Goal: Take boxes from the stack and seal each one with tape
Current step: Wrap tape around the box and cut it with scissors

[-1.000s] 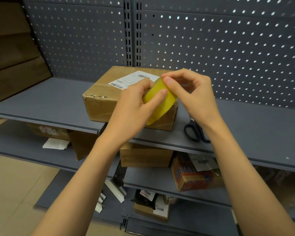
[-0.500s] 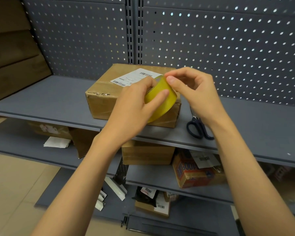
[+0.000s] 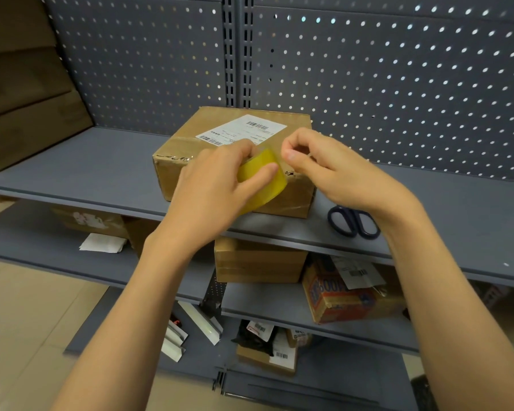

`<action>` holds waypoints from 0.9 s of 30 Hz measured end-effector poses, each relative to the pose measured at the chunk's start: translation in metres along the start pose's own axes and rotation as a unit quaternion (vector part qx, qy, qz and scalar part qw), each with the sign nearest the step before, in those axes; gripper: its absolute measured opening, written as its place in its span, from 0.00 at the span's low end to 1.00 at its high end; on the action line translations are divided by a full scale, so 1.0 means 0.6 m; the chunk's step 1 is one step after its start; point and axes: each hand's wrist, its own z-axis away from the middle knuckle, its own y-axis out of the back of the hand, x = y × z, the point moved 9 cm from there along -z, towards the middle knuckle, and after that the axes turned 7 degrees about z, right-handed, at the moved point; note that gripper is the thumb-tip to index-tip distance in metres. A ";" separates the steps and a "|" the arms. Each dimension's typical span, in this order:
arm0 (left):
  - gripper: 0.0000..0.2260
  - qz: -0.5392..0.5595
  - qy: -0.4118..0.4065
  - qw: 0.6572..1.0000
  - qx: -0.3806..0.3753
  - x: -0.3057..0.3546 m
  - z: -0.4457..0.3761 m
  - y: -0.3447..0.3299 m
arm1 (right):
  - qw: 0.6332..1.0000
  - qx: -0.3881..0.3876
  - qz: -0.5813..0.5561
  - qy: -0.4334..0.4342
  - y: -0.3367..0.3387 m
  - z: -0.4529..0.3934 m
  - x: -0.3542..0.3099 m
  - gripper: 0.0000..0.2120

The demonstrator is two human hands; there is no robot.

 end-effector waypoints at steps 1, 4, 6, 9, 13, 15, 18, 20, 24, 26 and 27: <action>0.18 -0.001 0.003 1.000 0.006 -0.002 0.000 0.002 | 1.000 0.003 -0.017 -0.001 -0.002 0.000 -0.001 0.07; 0.19 0.027 0.006 1.000 0.009 -0.005 0.000 0.004 | 0.994 0.011 -0.108 -0.004 -0.007 0.003 0.002 0.06; 0.19 0.046 0.004 0.999 -0.005 -0.006 0.004 0.000 | 0.987 0.005 -0.160 -0.013 -0.009 0.007 0.012 0.03; 0.18 0.066 0.003 0.997 -0.033 -0.005 0.012 -0.013 | 0.978 0.009 -0.206 -0.029 -0.010 0.010 0.030 0.04; 0.21 0.088 0.007 0.996 -0.034 -0.003 0.016 -0.024 | 0.965 0.062 -0.252 -0.033 -0.003 0.014 0.040 0.04; 0.23 0.094 0.011 0.995 -0.033 -0.003 0.014 -0.027 | 0.958 0.094 -0.270 -0.029 0.003 0.018 0.041 0.05; 0.24 0.085 0.010 0.996 -0.027 -0.001 0.011 -0.030 | 0.944 0.133 -0.297 -0.047 0.004 0.021 0.052 0.08; 0.22 0.080 0.013 0.997 -0.017 0.000 0.011 -0.030 | 0.938 0.153 -0.305 -0.057 0.002 0.023 0.058 0.09; 0.19 0.042 0.028 0.999 -0.001 0.001 0.007 -0.028 | 0.953 0.175 -0.245 -0.043 0.010 0.027 0.044 0.08; 0.17 0.016 0.041 0.999 0.019 -0.005 0.004 -0.020 | 0.958 0.177 -0.222 -0.031 0.017 0.028 0.033 0.08; 0.16 0.009 0.047 0.999 0.026 -0.008 0.002 -0.017 | 0.961 0.175 -0.212 -0.025 0.019 0.028 0.027 0.08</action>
